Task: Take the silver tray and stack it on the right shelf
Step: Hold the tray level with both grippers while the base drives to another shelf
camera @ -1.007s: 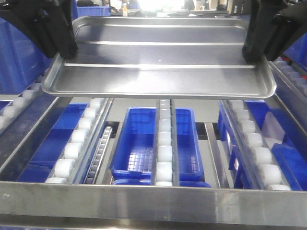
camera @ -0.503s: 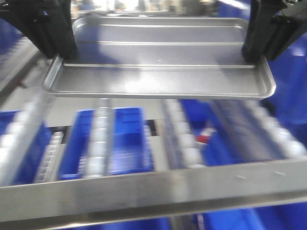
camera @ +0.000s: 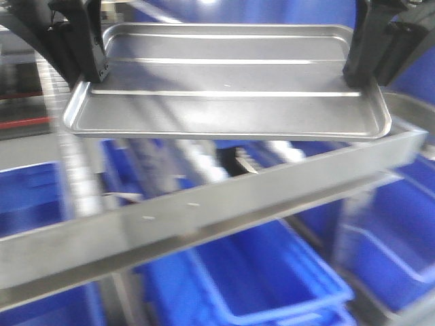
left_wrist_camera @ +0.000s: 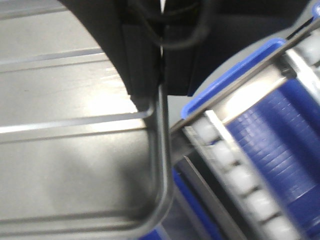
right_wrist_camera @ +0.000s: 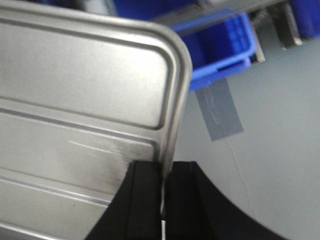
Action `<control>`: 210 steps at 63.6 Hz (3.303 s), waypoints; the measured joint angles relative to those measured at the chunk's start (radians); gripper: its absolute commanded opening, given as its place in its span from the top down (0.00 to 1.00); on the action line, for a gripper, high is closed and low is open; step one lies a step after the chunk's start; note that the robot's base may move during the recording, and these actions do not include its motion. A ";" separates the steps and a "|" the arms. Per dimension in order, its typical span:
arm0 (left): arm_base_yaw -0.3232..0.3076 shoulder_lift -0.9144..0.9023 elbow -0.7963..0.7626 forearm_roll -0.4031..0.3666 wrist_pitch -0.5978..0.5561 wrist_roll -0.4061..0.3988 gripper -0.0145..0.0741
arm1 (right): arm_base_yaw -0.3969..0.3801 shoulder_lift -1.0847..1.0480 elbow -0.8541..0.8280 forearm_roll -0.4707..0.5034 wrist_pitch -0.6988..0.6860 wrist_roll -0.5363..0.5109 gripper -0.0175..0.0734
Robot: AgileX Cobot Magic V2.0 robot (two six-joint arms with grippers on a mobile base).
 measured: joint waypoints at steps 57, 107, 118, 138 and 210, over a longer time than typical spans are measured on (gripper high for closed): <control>0.000 0.000 0.000 0.000 0.000 0.000 0.94 | 0.000 0.000 0.000 0.000 0.000 0.000 0.75; -0.003 0.000 0.000 -0.005 0.000 0.000 0.94 | 0.000 0.000 0.000 0.000 0.010 0.000 0.75; -0.003 0.000 0.000 -0.005 0.002 0.000 0.94 | 0.000 0.000 0.000 0.000 0.010 0.000 0.75; -0.003 0.000 0.000 -0.005 0.002 0.000 0.94 | 0.000 0.000 0.000 0.000 0.010 0.000 0.75; -0.003 0.000 0.000 -0.005 0.003 0.000 0.94 | 0.000 0.000 0.000 0.000 0.010 0.000 0.75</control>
